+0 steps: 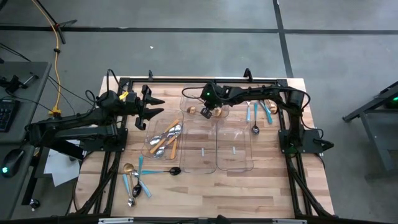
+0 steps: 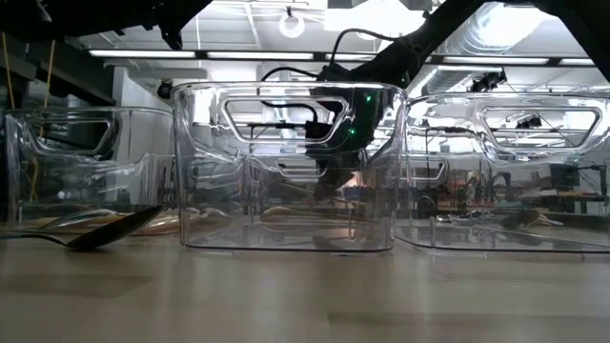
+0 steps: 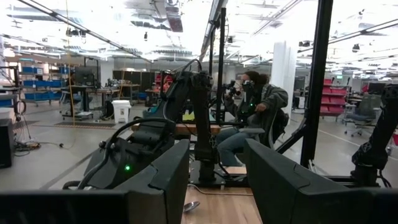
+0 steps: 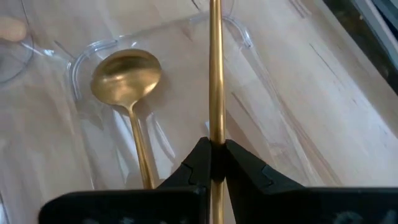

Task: Sort silverware by color (type)
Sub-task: Put the gold spoon into the top transparent bin

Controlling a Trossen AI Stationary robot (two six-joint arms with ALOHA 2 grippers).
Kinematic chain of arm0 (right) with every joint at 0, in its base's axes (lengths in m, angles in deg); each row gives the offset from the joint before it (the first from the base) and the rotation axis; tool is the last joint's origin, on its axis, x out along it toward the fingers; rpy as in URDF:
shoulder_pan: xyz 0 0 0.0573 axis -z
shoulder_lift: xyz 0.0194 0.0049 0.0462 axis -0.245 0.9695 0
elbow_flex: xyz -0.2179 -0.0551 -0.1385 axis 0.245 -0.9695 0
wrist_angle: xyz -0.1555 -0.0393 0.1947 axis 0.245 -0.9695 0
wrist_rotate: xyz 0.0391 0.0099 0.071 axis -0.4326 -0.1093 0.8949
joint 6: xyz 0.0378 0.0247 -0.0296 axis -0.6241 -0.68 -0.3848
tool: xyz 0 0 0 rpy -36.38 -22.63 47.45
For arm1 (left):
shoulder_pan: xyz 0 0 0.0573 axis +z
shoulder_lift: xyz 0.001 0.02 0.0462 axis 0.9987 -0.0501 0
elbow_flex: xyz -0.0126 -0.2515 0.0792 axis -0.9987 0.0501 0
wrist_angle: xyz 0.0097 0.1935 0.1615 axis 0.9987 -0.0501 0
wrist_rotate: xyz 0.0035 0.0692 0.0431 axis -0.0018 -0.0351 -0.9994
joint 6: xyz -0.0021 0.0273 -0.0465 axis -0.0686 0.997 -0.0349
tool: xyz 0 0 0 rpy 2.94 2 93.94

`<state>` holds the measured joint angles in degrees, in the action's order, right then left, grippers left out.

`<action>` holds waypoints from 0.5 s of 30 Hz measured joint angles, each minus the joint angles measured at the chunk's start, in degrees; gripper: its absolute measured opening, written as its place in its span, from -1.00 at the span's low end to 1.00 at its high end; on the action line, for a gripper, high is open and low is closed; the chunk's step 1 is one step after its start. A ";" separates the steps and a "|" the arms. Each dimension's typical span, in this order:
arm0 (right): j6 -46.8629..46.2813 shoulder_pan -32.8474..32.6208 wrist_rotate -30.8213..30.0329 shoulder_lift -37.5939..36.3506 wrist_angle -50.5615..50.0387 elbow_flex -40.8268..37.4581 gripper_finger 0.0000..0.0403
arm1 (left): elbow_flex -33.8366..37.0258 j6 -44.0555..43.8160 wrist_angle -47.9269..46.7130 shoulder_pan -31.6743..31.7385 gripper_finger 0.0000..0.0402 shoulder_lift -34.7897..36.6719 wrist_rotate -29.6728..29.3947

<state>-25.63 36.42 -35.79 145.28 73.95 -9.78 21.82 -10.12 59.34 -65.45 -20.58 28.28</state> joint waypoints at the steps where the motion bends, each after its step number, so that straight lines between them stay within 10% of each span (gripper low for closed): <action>1: 0.00 0.00 0.00 0.00 0.03 -0.02 -0.88 | 0.00 -0.02 -0.02 0.00 -0.28 0.00 0.00; 15: 0.35 0.00 -0.11 0.00 0.01 -0.06 -0.82 | 0.00 -0.07 -0.22 0.00 -0.28 0.00 0.00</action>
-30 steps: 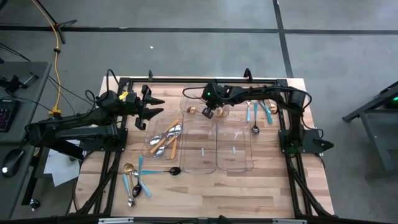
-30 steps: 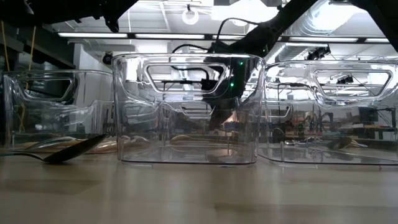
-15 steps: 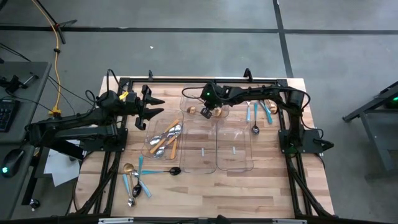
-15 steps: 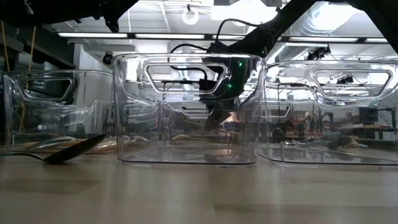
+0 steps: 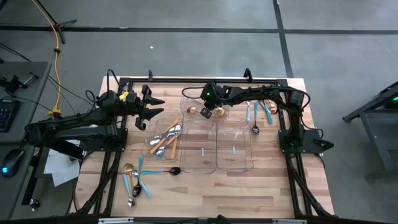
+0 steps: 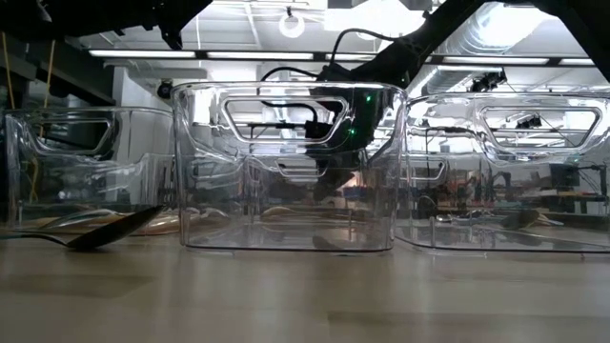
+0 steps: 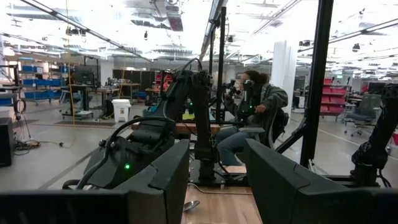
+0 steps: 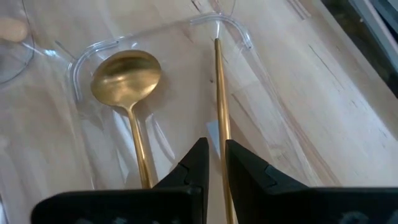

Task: Sort silverware by color (type)
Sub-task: Put the gold spoon into the top transparent bin

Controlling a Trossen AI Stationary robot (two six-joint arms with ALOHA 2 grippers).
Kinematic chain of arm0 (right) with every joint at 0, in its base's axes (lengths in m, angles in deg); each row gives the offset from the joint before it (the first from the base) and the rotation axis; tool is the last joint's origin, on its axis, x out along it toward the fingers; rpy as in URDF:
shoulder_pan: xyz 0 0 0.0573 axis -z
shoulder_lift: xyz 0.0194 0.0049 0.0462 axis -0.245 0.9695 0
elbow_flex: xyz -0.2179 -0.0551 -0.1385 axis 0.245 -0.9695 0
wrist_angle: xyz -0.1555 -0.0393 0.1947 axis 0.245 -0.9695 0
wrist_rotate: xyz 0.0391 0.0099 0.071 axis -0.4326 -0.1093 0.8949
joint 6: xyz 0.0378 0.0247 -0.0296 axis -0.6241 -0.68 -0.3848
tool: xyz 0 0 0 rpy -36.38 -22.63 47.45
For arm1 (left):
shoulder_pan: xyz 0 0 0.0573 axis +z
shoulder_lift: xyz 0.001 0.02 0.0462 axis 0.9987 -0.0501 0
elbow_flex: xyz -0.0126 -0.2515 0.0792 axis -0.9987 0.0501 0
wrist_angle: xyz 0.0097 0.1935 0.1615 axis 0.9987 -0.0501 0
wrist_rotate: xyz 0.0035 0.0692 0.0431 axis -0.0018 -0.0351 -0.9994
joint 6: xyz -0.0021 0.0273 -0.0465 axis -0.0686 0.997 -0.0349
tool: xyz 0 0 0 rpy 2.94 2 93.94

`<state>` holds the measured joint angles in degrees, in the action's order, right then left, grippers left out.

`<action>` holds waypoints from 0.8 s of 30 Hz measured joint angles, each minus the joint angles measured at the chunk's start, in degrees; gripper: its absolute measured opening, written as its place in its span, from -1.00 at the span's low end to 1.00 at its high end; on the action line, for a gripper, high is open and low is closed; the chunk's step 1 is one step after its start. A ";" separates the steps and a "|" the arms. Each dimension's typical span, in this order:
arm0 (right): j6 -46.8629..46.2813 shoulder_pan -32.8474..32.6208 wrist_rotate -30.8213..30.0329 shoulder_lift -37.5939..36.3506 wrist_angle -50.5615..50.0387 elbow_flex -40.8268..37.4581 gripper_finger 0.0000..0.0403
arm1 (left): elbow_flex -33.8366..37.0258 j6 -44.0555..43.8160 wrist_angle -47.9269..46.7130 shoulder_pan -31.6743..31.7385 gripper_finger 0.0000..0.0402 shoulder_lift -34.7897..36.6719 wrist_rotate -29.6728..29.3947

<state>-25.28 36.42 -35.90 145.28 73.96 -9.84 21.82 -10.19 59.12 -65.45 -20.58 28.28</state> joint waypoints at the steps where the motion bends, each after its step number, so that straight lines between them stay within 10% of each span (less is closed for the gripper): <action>1: 0.00 0.00 0.00 0.00 0.00 0.00 -0.82 | 0.00 0.00 0.00 0.00 -0.28 0.00 0.00; 24: 0.57 0.02 2.59 0.15 -0.10 -0.11 -0.05 | 0.00 0.02 -0.02 0.00 -0.28 0.00 0.00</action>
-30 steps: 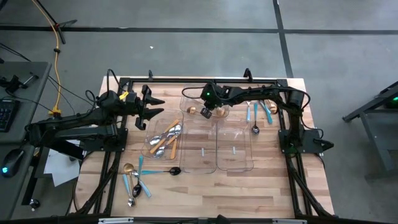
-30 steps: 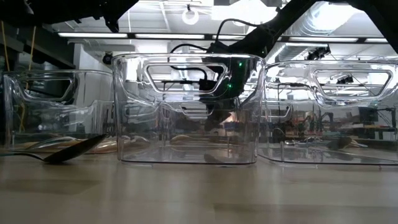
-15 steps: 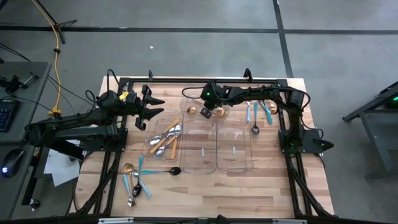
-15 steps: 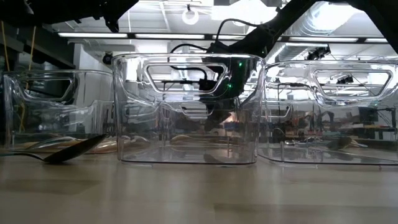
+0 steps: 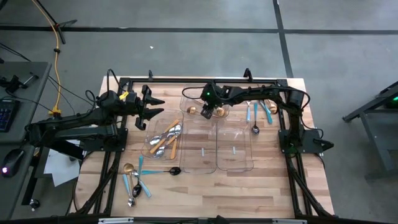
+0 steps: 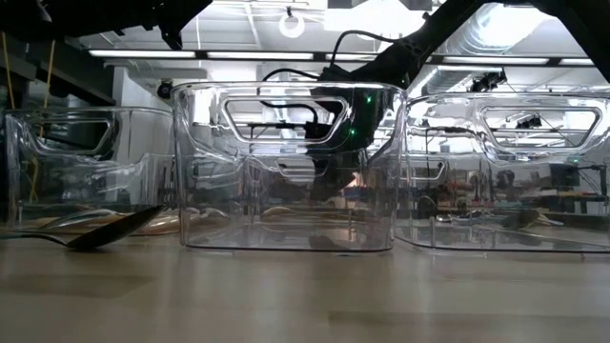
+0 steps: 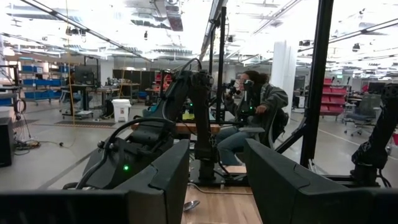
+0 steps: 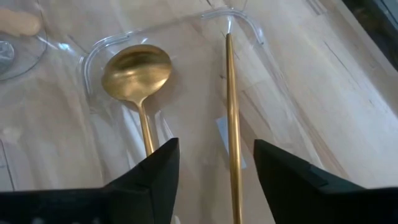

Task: Sort silverware by color (type)
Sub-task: Put the gold spoon into the top transparent bin

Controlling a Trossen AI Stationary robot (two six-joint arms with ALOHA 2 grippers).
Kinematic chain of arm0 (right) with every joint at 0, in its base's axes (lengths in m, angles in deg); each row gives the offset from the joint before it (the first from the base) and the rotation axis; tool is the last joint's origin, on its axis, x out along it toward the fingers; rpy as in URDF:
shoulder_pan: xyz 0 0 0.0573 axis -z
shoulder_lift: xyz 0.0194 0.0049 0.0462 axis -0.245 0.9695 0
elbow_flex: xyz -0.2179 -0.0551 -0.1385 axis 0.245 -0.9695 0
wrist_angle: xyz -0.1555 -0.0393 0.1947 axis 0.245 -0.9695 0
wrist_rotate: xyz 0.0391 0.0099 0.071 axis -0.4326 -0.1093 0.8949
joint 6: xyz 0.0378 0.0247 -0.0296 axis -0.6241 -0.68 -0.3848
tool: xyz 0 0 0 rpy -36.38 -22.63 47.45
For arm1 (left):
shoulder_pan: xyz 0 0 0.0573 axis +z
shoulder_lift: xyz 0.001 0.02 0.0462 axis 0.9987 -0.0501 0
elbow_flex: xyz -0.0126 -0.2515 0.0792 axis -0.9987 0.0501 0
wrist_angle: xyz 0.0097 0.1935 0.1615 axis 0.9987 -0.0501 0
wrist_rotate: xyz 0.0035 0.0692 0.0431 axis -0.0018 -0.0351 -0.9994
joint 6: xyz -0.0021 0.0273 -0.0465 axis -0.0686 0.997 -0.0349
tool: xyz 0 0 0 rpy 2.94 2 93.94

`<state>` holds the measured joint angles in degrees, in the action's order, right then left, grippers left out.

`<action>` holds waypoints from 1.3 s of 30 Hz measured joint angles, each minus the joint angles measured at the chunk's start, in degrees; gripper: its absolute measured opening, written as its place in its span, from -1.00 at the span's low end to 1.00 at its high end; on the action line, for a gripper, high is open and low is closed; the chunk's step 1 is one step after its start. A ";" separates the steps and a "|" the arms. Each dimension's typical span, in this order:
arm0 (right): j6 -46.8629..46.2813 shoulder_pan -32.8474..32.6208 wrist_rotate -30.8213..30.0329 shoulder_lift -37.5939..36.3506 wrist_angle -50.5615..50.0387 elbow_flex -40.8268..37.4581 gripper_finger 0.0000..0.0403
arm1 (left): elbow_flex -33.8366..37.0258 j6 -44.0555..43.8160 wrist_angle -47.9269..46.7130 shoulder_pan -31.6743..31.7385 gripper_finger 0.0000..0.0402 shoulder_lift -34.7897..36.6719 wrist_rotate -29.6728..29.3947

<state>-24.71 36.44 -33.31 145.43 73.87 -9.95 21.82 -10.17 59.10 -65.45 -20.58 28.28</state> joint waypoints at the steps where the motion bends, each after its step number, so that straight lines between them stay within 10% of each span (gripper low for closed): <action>1: 0.00 0.00 0.01 0.00 0.01 0.00 -0.05 | 0.00 0.00 0.00 0.00 -0.28 -0.02 0.00; 14: 2.15 0.33 -0.54 -1.98 -4.93 1.02 -0.04 | 0.00 0.07 -0.23 -0.01 -0.28 0.00 0.01; 23: 3.11 -0.57 -0.22 -16.71 -4.29 -4.68 -0.04 | -0.02 0.13 -1.20 -0.02 -0.28 0.00 0.01; 39: -6.02 -7.40 2.73 -42.25 53.87 -46.38 -0.04 | -0.02 2.64 -4.09 -0.01 -0.28 -0.23 -0.70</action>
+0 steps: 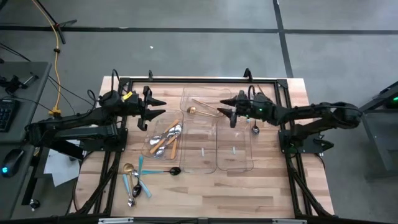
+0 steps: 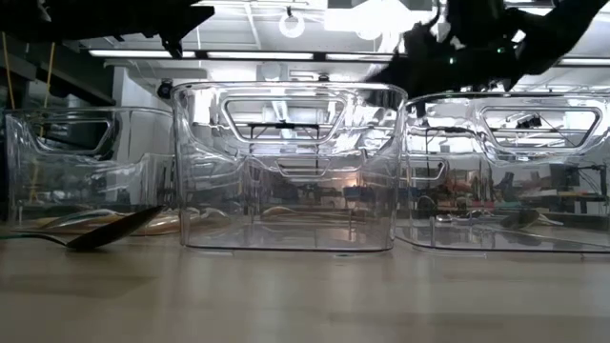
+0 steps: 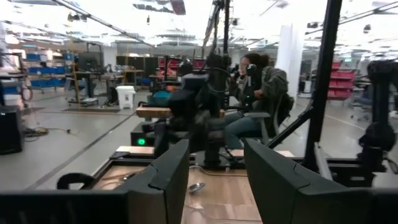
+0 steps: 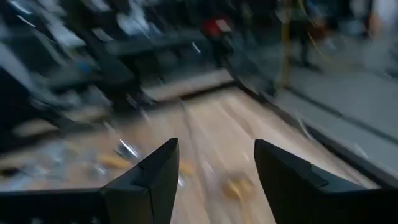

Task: Sort silverware by color (type)
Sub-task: Put the gold spoon into the top transparent bin

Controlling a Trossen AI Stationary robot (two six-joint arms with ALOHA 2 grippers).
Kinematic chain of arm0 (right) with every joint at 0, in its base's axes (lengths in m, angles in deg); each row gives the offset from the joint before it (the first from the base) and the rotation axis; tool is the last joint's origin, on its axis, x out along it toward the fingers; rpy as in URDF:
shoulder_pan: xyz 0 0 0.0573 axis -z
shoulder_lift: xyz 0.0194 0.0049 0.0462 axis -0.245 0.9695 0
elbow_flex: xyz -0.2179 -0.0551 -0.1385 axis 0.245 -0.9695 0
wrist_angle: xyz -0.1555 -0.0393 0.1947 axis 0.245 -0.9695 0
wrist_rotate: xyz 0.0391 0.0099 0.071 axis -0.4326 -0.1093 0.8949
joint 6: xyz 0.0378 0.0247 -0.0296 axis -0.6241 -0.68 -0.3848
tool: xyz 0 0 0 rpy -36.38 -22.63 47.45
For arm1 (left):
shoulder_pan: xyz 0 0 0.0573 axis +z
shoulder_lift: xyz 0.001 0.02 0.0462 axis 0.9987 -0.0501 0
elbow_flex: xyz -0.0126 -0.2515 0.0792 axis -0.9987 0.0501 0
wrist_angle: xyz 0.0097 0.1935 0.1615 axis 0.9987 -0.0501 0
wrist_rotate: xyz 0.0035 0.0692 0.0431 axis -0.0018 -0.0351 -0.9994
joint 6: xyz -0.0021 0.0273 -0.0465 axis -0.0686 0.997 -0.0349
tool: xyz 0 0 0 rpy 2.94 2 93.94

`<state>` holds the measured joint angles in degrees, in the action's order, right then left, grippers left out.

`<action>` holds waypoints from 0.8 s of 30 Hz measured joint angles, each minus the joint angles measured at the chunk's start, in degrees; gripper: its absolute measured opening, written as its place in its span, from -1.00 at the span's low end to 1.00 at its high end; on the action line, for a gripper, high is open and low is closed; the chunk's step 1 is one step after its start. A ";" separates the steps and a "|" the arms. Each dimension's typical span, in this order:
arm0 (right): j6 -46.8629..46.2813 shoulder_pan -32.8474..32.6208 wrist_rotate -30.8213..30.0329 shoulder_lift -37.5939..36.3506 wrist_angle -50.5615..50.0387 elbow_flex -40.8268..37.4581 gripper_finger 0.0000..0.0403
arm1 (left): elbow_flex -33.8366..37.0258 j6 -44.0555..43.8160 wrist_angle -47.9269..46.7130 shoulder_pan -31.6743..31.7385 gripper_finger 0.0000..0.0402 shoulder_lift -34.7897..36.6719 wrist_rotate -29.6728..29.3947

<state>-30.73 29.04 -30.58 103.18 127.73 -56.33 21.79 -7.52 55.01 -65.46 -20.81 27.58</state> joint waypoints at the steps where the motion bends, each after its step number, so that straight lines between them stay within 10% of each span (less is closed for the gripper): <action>1: 0.70 -0.33 1.33 0.00 3.26 -0.38 -0.04 | -0.02 -0.03 0.01 0.00 -0.28 -0.19 -0.45; 24: 13.02 -3.27 4.52 0.09 4.28 4.85 -0.04 | -0.02 1.90 1.21 0.00 -0.28 -6.83 -3.47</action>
<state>-17.71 25.78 -26.06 103.27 132.02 -51.48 21.77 -5.62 56.22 -65.46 -27.64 24.11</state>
